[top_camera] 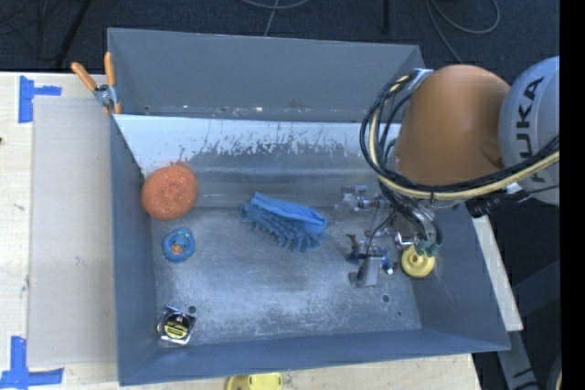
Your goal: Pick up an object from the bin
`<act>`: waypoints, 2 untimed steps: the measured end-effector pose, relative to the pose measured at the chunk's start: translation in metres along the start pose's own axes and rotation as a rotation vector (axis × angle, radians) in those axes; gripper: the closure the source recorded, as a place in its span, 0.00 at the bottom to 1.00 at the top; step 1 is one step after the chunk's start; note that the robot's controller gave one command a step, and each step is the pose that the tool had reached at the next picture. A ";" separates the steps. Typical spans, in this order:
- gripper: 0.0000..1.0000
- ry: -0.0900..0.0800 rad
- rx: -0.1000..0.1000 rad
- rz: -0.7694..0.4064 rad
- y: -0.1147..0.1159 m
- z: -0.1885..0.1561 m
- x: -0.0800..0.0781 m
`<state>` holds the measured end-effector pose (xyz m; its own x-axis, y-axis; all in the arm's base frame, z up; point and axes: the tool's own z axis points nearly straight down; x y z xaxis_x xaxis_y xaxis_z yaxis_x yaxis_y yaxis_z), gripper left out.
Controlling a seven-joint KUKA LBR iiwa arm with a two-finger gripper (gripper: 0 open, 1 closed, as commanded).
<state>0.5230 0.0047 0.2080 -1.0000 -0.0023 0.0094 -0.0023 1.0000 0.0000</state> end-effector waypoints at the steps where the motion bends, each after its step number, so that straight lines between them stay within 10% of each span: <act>1: 0.00 -0.008 0.000 0.000 0.000 -0.005 -0.001; 2: 0.00 -0.017 0.000 0.069 0.027 0.032 -0.028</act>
Offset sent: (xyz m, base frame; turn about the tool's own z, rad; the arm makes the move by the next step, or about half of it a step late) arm 0.0505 0.0578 -0.0778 0.1261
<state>0.5511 0.0319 0.1752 -0.9978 0.0662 -0.0071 0.0662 0.9978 0.0001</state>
